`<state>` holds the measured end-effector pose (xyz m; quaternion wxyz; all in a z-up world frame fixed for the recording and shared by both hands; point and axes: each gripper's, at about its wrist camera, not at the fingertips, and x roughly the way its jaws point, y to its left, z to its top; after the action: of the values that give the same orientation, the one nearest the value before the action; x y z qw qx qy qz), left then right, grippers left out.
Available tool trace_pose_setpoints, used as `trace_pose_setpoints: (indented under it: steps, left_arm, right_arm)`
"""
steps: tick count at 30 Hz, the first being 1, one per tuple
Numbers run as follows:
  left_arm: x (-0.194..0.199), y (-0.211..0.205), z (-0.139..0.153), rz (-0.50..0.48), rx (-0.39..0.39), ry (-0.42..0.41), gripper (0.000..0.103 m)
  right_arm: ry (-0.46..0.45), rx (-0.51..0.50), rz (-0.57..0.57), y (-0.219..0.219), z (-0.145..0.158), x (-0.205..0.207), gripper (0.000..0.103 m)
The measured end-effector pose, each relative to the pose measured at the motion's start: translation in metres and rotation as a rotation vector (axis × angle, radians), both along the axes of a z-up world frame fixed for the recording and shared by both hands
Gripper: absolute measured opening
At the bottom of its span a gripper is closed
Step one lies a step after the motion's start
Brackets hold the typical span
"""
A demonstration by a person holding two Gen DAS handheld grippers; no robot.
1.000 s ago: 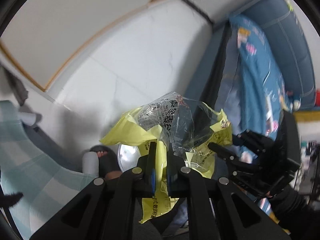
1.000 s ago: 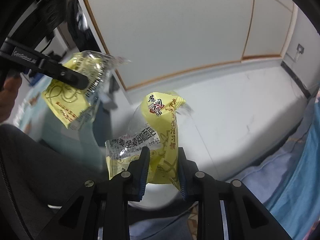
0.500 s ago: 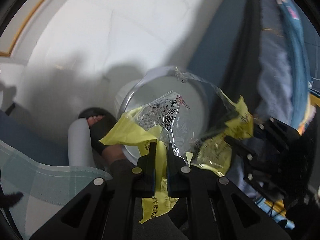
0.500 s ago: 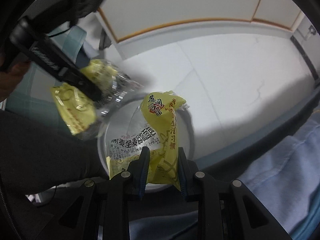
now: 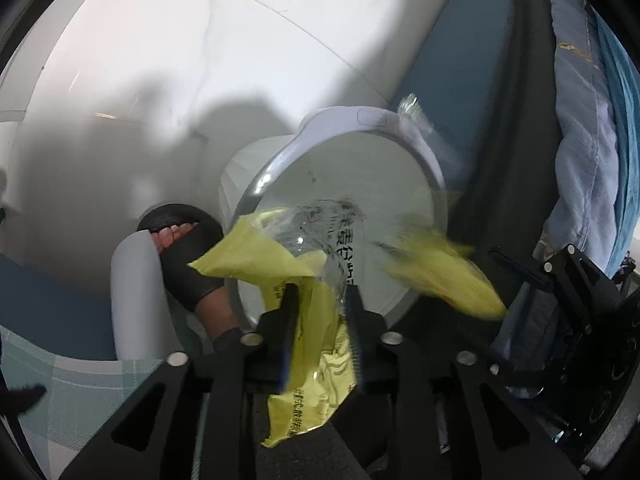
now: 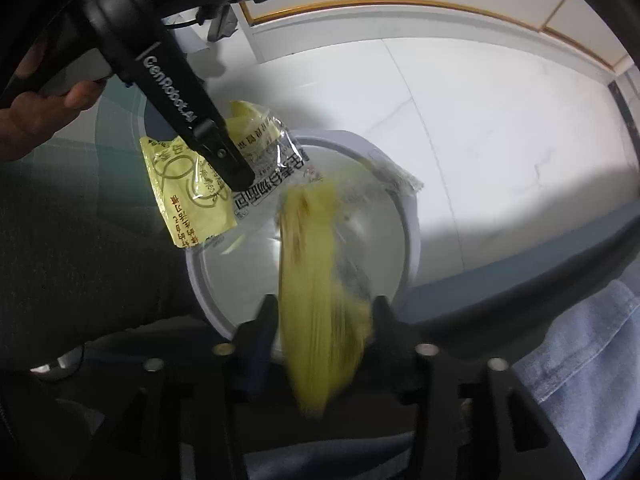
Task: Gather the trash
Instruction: 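Carry both held yellow wrappers over to the white trash bin, then open both tools to drop the yellow wrappers into the bin, then bring both tools back over the table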
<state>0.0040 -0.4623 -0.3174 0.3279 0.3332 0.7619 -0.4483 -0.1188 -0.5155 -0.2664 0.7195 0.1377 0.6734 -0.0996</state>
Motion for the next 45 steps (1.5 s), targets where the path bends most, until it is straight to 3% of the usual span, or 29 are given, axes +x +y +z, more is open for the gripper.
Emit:
trace_pose_setpoints:
  steps: [1,4,10,13,20,29,36,41,45]
  left_arm:
    - [0.000,0.000,0.001,0.003,-0.002,-0.005,0.034]
    - [0.003,0.000,0.005,0.031,-0.019,-0.003,0.042]
    - [0.010,0.005,0.002,0.074,-0.010,0.004,0.057]
    - [0.017,0.006,0.012,0.079,-0.016,-0.009,0.057]
    - [0.056,0.001,0.116,0.187,-0.267,-0.148,0.059]
    - [0.060,0.041,0.257,0.276,-0.541,-0.506,0.063]
    - [0.060,0.112,0.337,0.483,-0.718,-0.760,0.080]
    - [0.068,0.175,0.378,0.674,-0.717,-0.991,0.081]
    - [0.070,0.235,0.408,0.804,-0.740,-1.165,0.093]
  right_arm:
    - [-0.008,-0.005,0.001,0.000,0.002,-0.001,0.059]
    - [-0.034,-0.017,0.003,0.003,0.006,-0.003,0.065]
    - [-0.056,0.000,0.032,0.009,0.014,-0.007,0.066]
    - [-0.067,0.009,0.023,0.008,0.016,-0.010,0.066]
    - [-0.176,0.062,-0.097,-0.009,0.045,-0.014,0.066]
    - [-0.491,-0.014,-0.228,-0.026,0.142,-0.014,0.068]
    - [-0.759,-0.079,-0.215,-0.017,0.225,-0.006,0.078]
    - [-0.918,-0.105,-0.164,0.012,0.275,0.006,0.086]
    - [-1.031,-0.091,-0.110,0.046,0.307,0.020,0.094]
